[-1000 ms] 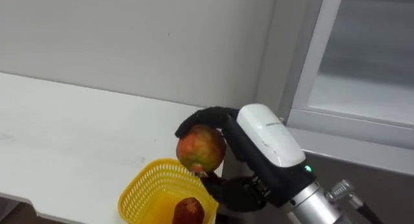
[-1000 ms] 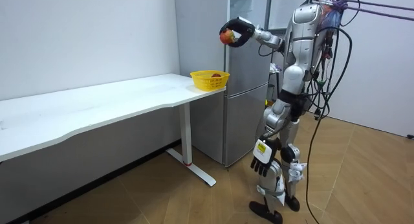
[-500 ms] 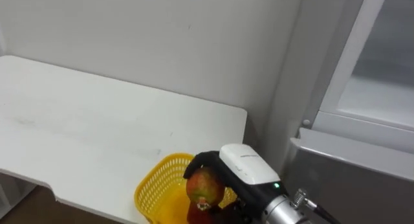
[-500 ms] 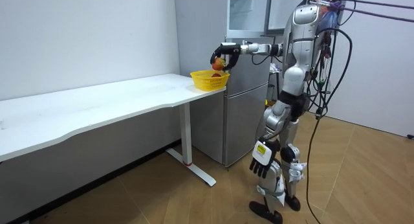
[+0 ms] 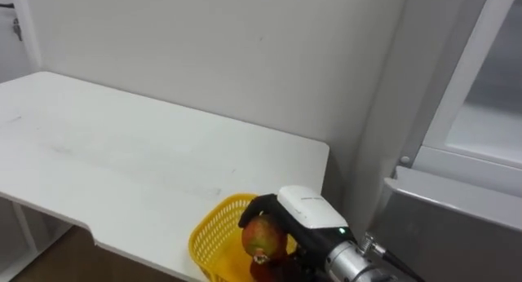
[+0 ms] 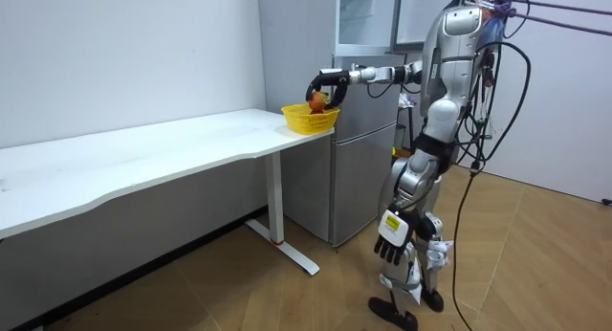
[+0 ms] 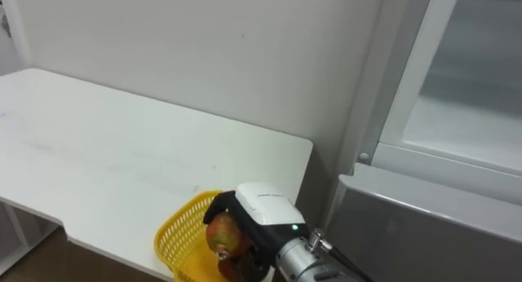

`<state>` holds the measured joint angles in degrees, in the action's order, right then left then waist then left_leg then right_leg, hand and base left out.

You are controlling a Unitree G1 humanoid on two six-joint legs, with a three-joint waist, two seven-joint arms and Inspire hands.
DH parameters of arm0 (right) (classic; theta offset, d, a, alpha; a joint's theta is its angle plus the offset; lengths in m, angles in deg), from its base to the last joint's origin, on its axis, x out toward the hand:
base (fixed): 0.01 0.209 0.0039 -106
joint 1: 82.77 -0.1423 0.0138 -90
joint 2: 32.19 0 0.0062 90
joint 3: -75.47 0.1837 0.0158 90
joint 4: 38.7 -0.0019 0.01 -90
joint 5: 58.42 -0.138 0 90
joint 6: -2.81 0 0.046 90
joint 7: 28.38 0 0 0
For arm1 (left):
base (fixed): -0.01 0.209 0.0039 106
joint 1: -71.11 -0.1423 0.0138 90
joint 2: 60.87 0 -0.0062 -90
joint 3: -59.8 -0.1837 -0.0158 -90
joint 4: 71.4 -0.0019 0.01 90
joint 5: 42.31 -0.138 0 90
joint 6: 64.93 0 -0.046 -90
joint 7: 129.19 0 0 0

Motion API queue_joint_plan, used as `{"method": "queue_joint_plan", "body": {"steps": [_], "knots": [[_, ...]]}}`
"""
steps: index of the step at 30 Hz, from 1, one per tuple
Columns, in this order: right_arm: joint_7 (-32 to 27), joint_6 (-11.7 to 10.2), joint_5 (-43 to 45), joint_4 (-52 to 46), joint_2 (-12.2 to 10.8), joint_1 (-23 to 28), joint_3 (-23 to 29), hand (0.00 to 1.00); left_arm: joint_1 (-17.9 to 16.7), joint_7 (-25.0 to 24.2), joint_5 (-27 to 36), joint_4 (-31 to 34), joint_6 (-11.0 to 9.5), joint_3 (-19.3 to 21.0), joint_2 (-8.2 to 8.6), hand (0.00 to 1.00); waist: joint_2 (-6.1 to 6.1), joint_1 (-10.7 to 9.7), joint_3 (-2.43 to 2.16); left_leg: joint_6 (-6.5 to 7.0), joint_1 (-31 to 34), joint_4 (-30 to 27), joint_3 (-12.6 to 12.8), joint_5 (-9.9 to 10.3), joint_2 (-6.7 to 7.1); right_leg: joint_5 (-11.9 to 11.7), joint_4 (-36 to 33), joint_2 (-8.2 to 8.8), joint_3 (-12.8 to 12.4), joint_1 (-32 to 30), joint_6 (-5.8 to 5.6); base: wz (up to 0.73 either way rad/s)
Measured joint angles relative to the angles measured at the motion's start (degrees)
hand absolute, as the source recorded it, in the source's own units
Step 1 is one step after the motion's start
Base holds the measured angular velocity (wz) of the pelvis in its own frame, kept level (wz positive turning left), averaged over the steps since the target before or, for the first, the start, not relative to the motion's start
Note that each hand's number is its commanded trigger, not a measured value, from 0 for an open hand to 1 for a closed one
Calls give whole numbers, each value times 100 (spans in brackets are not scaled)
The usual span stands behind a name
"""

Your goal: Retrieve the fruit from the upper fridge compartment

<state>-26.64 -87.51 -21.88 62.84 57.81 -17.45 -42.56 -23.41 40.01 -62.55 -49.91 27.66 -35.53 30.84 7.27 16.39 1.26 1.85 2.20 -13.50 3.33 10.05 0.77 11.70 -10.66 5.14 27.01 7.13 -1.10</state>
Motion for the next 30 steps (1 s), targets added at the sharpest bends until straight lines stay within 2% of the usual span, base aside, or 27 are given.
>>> {"method": "queue_joint_plan", "body": {"steps": [1,2,3,4,10,30], "knots": [[-14,-1,3,17,0,-3,0,100,0,-8,0,0,0,0,-1,0,2,-3,0,1,21,-22,-20,3,3,0,-1,1,-1,-2,0,10],[-30,-6,1,82,-4,-15,0,93,-9,-24,-1,0,0,0,-4,0,3,15,1,2,26,-37,-28,2,6,0,-4,-1,-6,-3,0,5],[-27,-1,2,166,-8,-16,-6,7,-6,-75,-3,0,1,1,-13,0,3,58,1,3,38,-60,-32,3,7,0,-6,-6,-6,-3,0,0],[-27,2,6,213,-7,-18,-5,0,1,-103,-4,0,2,2,-17,0,3,82,1,6,56,-83,-36,7,6,0,-6,-7,-8,-11,0,3],[160,92,55,673,-1,-14,-10,0,-40,-123,2,0,29,0,-22,0,-2,148,5,36,232,-260,-66,40,7,-3,-34,-4,-23,-102,5,4],[141,97,53,692,1,-20,-9,0,-78,-116,45,200,85,0,-42,0,-5,149,4,39,181,-225,-28,37,7,-2,-99,-18,-144,-124,3,-1]]}}
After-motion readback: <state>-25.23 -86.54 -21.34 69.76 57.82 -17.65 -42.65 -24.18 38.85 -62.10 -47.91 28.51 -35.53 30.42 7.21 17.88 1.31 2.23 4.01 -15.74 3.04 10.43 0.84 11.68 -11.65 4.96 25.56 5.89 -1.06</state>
